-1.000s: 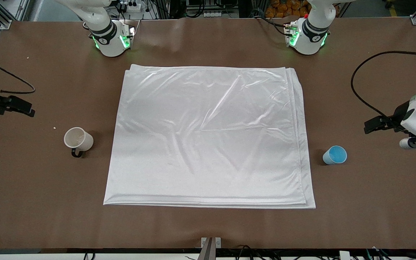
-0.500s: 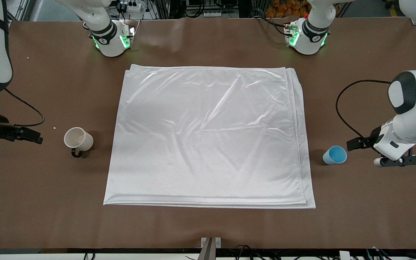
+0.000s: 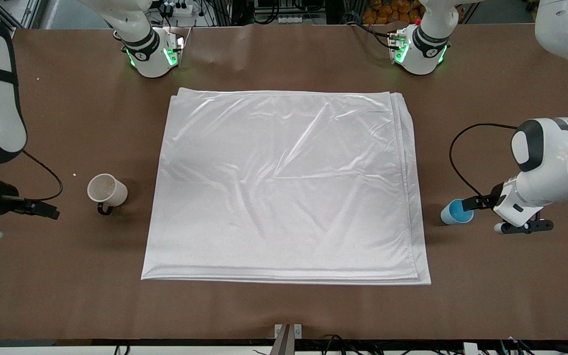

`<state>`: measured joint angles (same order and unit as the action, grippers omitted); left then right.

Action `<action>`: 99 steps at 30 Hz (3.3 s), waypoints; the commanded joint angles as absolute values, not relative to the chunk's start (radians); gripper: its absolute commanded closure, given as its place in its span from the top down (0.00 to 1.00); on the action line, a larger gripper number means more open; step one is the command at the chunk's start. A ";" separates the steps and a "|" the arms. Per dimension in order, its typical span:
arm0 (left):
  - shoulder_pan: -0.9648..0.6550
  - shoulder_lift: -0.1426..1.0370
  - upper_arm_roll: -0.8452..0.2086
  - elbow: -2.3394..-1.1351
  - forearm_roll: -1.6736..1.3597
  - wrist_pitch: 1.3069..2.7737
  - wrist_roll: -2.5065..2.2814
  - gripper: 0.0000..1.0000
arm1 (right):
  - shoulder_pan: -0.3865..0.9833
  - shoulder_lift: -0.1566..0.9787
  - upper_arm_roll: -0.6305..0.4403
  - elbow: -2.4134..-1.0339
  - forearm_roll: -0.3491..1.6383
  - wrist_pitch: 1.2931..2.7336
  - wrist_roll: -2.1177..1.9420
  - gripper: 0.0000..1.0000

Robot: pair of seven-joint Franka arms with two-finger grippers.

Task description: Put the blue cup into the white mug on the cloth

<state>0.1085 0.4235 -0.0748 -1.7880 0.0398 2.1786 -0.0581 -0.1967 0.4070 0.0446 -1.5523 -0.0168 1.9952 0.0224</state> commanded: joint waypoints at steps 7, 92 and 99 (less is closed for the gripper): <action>0.132 0.465 -0.077 -1.822 0.029 2.259 -0.046 1.00 | -0.198 0.537 0.057 -1.517 -0.018 2.075 0.026 1.00; 0.127 0.526 -0.078 -1.865 0.051 2.484 -0.008 0.00 | -0.049 0.660 0.075 -1.517 -0.015 1.958 0.207 0.00; 0.124 0.496 -0.086 -1.848 0.097 2.468 -0.011 0.00 | -0.018 0.653 0.120 -1.508 -0.015 1.936 0.376 0.00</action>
